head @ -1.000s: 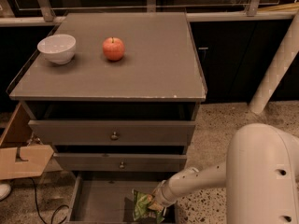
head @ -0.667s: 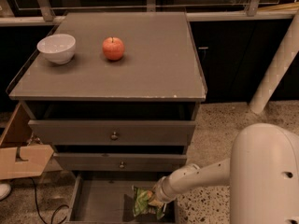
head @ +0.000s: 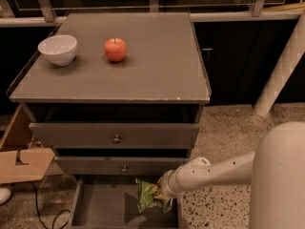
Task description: Pick green jalapeno chip bag from bottom drawer and place on counter
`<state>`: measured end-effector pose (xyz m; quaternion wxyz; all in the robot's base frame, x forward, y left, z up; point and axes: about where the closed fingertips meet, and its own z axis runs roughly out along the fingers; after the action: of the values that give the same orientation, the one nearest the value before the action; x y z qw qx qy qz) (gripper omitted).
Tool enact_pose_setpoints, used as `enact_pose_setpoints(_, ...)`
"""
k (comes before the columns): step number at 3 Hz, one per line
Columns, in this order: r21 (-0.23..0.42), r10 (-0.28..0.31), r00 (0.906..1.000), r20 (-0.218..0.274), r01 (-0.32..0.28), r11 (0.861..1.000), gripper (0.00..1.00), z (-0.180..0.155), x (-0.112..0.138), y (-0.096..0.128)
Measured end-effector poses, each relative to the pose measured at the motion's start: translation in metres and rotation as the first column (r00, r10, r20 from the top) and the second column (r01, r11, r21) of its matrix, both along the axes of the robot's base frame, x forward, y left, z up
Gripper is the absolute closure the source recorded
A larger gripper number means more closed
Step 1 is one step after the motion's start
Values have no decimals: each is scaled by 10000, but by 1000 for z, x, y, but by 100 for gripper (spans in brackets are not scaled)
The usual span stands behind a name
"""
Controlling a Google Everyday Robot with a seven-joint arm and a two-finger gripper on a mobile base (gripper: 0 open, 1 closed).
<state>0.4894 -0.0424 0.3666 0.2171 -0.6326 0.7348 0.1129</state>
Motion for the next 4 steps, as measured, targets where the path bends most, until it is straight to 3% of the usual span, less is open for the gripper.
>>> enact_pose_setpoints(1, -39, 5, 10000, 27, -5, 10000, 100, 9, 0, -6)
enact_pose_setpoints(2, -178, 1, 9998, 192, 3, 9998, 100, 55, -8, -23)
enact_pose_setpoints(4, -170, 9, 10000, 5, -9, 9999, 100, 50, -5, -21)
